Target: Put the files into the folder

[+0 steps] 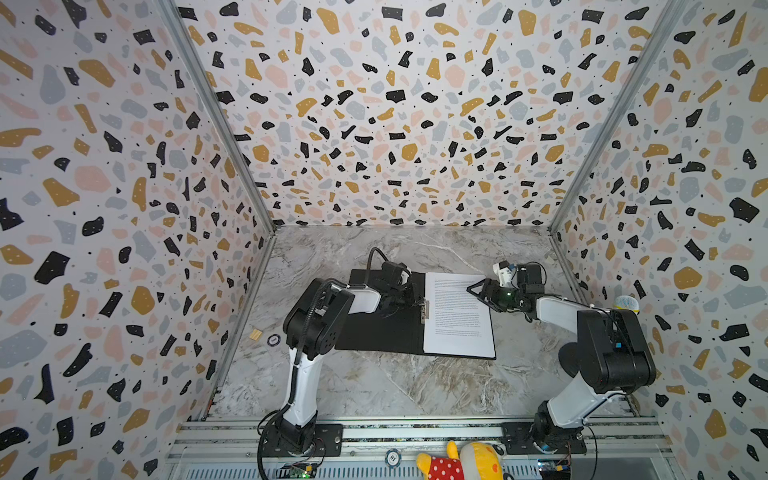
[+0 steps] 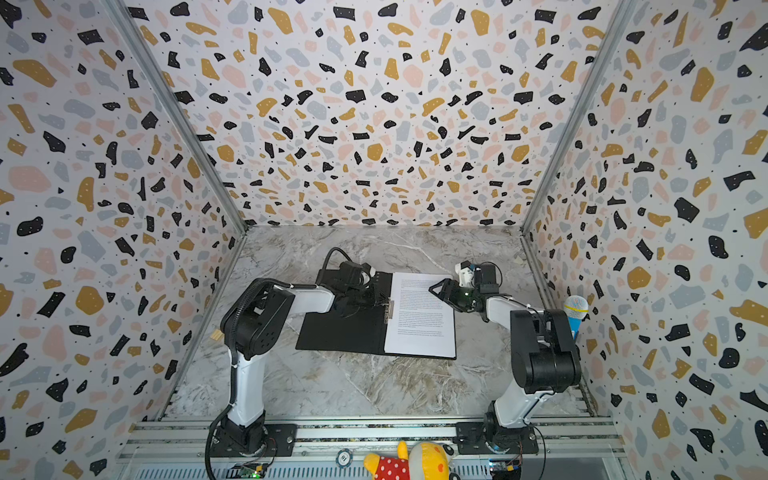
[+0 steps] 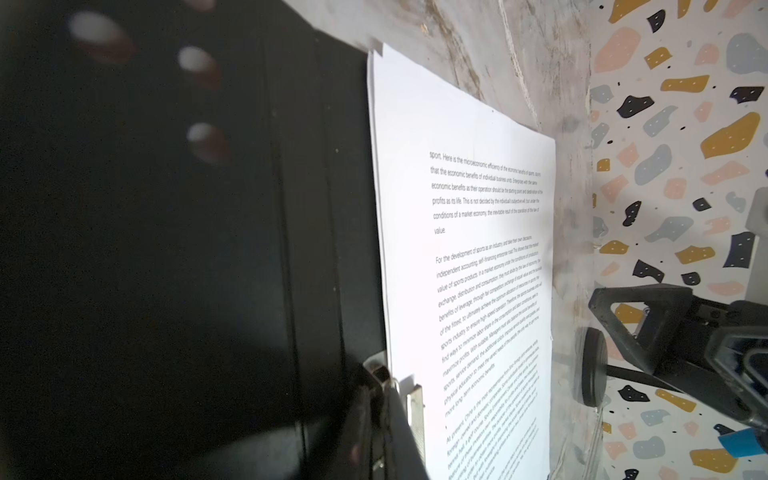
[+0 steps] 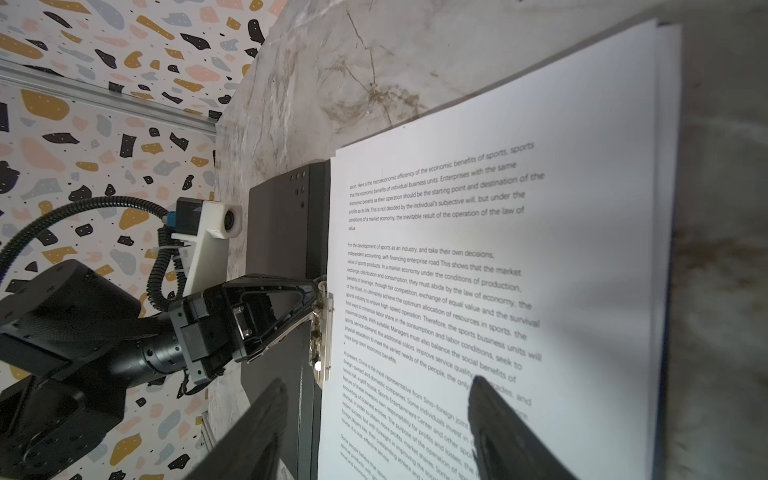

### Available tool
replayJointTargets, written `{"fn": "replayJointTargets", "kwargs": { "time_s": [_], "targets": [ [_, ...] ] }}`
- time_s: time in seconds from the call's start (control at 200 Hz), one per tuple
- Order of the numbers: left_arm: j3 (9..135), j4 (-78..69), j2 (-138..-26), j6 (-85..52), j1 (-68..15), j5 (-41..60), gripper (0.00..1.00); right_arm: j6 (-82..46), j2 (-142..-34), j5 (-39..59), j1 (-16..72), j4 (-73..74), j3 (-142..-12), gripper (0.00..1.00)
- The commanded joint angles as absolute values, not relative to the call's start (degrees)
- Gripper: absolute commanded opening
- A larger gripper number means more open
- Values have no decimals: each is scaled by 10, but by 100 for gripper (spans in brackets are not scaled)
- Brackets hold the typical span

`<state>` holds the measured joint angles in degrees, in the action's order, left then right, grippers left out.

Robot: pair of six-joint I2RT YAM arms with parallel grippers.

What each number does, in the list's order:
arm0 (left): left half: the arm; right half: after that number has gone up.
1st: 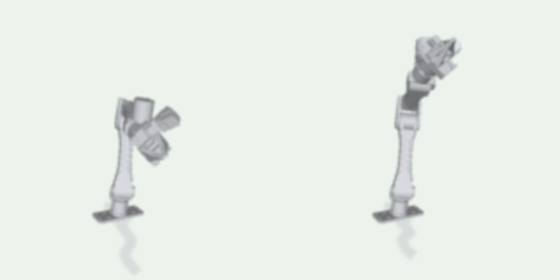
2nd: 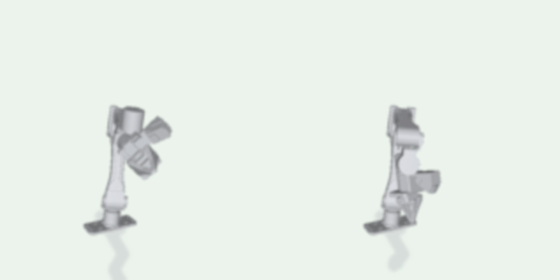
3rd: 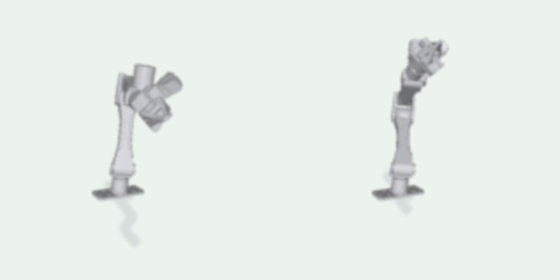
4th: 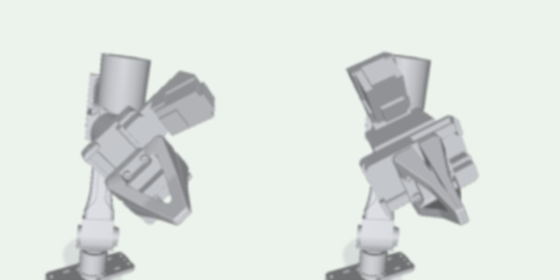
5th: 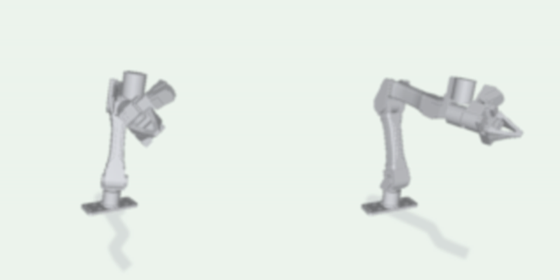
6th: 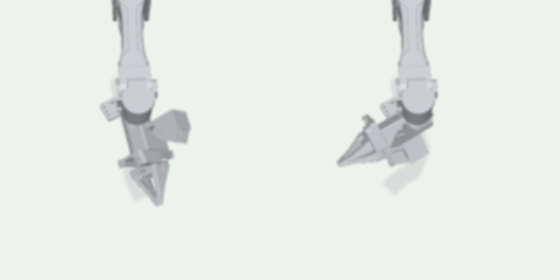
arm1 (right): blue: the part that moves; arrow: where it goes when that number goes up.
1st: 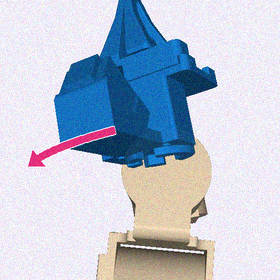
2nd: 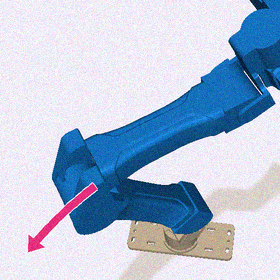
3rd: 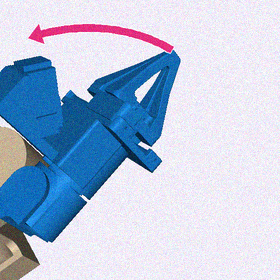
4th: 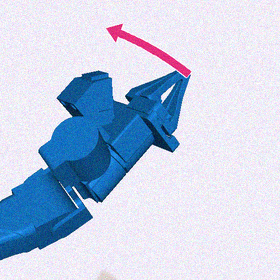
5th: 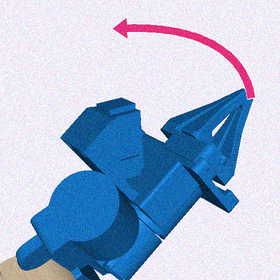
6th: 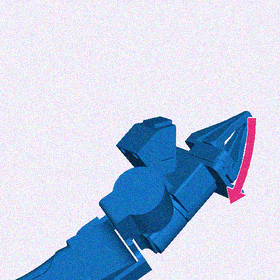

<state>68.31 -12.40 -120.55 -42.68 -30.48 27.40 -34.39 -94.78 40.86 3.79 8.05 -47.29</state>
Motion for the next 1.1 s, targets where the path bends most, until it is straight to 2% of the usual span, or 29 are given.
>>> {"fn": "replayJointTargets", "kwargs": {
  "time_s": [0.0, 0.225, 0.661, 1.096],
  "targets": [
    [671, -117, -1232, -455, -311, 250, 4, -334, -931, 418, 35, 70, -488, 70],
    [634, -215, -1231, -542, -310, 226, 3, -335, -923, 427, 37, 69, -495, 70],
    [584, -296, -1210, -612, -309, 191, 1, -379, -955, 443, 95, 67, -529, 60],
    [527, -351, -1160, -662, -310, 168, 0, -391, -984, 427, 145, 67, -551, 60]
  ]
}}
